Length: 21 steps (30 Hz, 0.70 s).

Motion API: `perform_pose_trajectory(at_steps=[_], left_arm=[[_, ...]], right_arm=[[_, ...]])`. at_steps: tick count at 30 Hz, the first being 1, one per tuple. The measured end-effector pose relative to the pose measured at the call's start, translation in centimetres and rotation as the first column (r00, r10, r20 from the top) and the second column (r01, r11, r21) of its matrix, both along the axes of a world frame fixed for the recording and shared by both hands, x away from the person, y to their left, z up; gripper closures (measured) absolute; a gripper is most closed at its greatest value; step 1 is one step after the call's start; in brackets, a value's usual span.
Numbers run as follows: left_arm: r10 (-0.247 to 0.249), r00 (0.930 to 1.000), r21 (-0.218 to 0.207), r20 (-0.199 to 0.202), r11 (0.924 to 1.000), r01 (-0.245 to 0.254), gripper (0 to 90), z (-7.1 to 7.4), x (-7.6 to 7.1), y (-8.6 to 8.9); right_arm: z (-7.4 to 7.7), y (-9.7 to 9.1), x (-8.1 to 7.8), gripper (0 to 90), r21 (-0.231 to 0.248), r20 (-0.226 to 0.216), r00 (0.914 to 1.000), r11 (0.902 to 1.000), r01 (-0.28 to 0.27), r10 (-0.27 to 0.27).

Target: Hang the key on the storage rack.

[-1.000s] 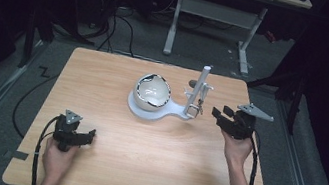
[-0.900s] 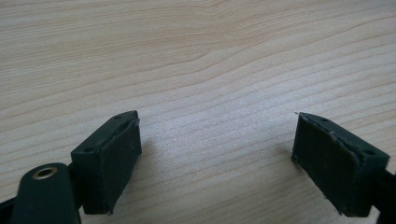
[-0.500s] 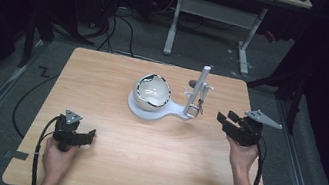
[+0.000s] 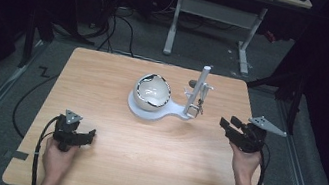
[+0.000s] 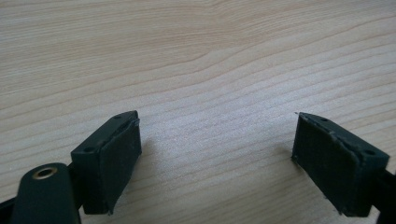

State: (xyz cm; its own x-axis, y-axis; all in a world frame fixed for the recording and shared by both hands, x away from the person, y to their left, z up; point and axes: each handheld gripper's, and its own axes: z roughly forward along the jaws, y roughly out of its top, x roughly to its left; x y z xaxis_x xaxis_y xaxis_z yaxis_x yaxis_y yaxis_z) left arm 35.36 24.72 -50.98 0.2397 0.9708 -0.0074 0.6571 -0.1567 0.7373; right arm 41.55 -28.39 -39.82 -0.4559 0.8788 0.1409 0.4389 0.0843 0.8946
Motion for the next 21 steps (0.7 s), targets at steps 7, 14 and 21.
perform_pose_trajectory(at_steps=[7,14,21], left_arm=[[0.000,1.0000,0.000,0.000,1.0000,0.000,15.9,0.0,0.0,0.0],[0.000,1.0000,0.000,0.000,1.0000,0.000,15.9,0.0,0.0,0.0],[0.000,1.0000,0.000,0.000,1.0000,0.000,15.9,0.0,0.0,0.0]], right_arm=[[-0.6,-0.5,-0.7,49.9,0.006,-0.003,0.9999,0.9999,0.010,-0.010],[-1.9,-0.9,-1.4,50.1,0.015,-0.020,0.9995,0.9996,0.025,-0.025],[-2.9,-1.1,-1.7,50.4,0.018,-0.042,0.9987,0.9994,0.029,-0.028]])
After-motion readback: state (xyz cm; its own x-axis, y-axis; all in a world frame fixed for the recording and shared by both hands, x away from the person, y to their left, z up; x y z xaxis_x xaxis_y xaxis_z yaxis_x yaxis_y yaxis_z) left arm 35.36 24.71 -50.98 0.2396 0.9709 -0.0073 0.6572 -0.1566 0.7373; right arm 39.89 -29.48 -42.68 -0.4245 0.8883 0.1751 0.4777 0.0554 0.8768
